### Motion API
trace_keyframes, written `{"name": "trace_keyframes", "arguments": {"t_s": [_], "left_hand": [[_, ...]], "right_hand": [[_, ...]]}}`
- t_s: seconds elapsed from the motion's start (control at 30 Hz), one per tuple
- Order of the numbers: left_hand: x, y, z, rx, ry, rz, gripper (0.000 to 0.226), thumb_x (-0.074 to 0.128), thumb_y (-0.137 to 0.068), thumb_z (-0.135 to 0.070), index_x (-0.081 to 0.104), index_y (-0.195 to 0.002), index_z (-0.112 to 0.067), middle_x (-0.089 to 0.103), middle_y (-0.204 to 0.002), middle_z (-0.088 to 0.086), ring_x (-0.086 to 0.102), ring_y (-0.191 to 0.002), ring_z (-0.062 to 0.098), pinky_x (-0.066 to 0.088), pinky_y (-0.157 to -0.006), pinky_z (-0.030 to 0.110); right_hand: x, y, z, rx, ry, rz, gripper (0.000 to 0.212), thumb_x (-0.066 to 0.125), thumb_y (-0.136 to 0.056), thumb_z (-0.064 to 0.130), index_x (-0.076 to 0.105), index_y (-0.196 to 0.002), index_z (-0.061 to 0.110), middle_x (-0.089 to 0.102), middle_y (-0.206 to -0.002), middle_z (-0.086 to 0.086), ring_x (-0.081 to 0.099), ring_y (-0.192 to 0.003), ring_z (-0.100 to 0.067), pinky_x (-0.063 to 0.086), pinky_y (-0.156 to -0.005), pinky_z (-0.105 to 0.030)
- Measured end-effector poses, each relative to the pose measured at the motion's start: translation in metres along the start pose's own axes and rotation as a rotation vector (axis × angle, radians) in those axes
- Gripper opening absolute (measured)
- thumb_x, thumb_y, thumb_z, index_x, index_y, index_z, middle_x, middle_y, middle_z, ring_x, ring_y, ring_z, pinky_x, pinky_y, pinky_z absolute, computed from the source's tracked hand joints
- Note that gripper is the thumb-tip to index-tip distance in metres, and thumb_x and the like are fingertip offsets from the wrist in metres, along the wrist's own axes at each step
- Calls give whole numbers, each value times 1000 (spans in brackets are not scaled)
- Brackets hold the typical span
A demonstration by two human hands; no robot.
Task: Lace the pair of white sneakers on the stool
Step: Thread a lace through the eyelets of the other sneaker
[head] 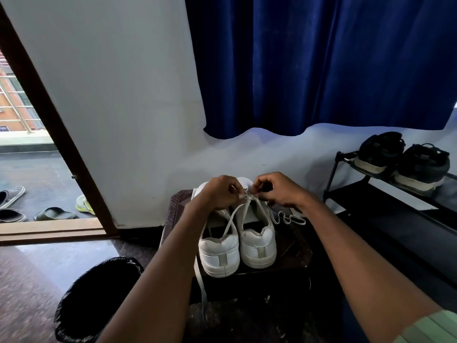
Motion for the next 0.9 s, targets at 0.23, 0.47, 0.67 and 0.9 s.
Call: {"name": "trace_keyframes", "arguments": {"t_s": [0.23,0.47,0.67,0.9], "left_hand": [[6,6,-4,23,-25,-45,17,76,-84,-27,66,-74,-36,75,-89,-7,71,-88,17,57,-87,38],[9,6,-18,18,-244,-192,22,52,-97,-28,61,-115,-19,71,-112,16,65,-100,42,46,-81,43],[3,6,-14,-12,-135,-193,10,59,-93,-23,59,-103,-21,74,-102,13,67,-95,40,52,-80,43],[-3,8,-6,102,24,1,10,80,-81,-17,77,-84,-26,76,-87,-10,67,-78,0,49,-74,16]], "right_hand": [[10,2,-1,-13,27,-29,15,75,-93,12,73,-93,27,70,-94,-1,65,-81,-18,61,-73,-44],[9,3,11,-31,120,-80,18,51,-104,20,55,-92,32,68,-90,3,62,-81,-22,51,-71,-39],[1,4,10,-18,93,-122,18,61,-99,17,59,-88,31,70,-85,4,67,-79,-21,58,-73,-47],[-2,10,4,-9,-69,18,13,78,-88,0,78,-96,12,78,-91,-9,71,-77,-13,62,-74,-40]]}}
Point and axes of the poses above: each hand's wrist, its own y-axis away from the middle knuckle, its own x-axis out of the palm, z = x × y, the point moved 7 cm from there along -y, towards the middle knuckle
